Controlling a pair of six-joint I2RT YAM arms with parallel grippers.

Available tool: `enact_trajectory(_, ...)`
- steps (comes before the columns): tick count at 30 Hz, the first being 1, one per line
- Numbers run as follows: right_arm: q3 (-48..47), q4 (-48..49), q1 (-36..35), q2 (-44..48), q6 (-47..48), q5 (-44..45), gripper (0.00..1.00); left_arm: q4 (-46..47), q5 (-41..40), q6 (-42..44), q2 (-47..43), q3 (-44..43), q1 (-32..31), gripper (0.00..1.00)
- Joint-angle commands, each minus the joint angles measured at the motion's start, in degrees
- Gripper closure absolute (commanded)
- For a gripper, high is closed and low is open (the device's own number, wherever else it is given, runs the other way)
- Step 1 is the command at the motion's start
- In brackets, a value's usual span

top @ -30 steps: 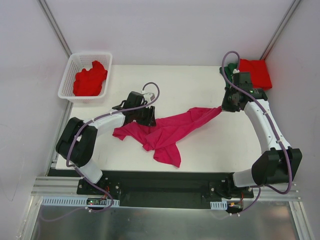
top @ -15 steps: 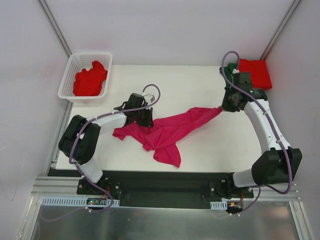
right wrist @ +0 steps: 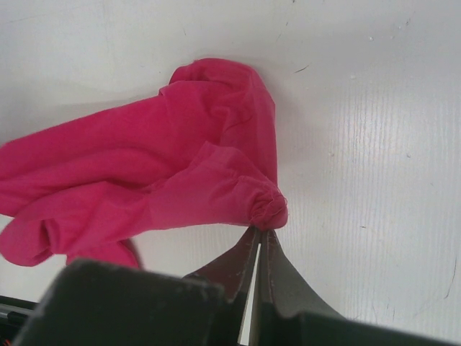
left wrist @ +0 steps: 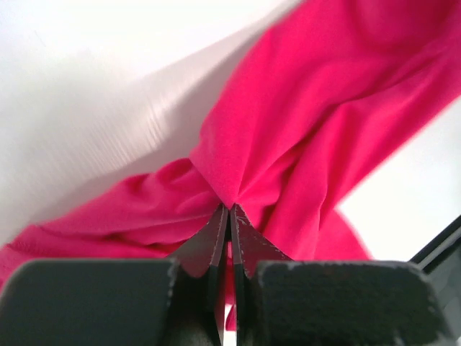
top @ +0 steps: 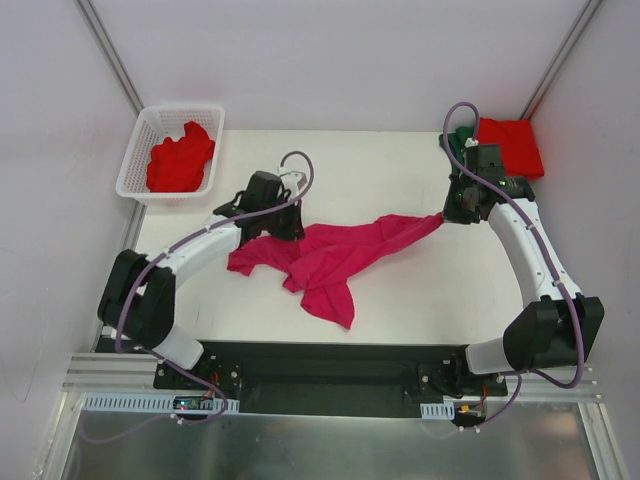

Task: Fold and stack the t-shirts
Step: Flatten out the tshirt

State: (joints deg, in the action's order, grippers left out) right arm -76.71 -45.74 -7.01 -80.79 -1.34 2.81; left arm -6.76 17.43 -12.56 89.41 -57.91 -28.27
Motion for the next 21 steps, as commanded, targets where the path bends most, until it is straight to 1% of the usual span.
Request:
enact_trajectory(1,-2.0,-0.5,-0.2,0.9,0.4,0.7,0.99,-5.9,-2.8,3.7,-8.5,-8.7,1.8,1.0)
enact_trajectory(5,-2.2,-0.6,-0.3,1.1,0.4,0.6,0.99,-10.6,-4.1,6.0,-11.9,-13.4,3.0,1.0)
enact_trajectory(10,-2.3,-0.5,-0.3,1.1,0.3,0.2,0.99,-12.6,-4.1,7.6,-13.4,-14.0,3.7,1.0)
enact_trajectory(13,-2.3,-0.5,-0.4,1.2,0.2,0.0,0.99,-12.9,-2.6,7.9,-12.8,-12.9,3.8,1.0)
enact_trajectory(18,-2.4,-0.6,-0.4,1.2,0.3,0.4,0.99,-12.2,1.1,7.1,-10.1,-8.3,3.7,1.0)
enact_trajectory(21,-2.6,-0.6,-0.5,0.8,0.4,0.1,0.99,-10.8,-0.3,7.1,-7.3,-5.1,2.5,1.0)
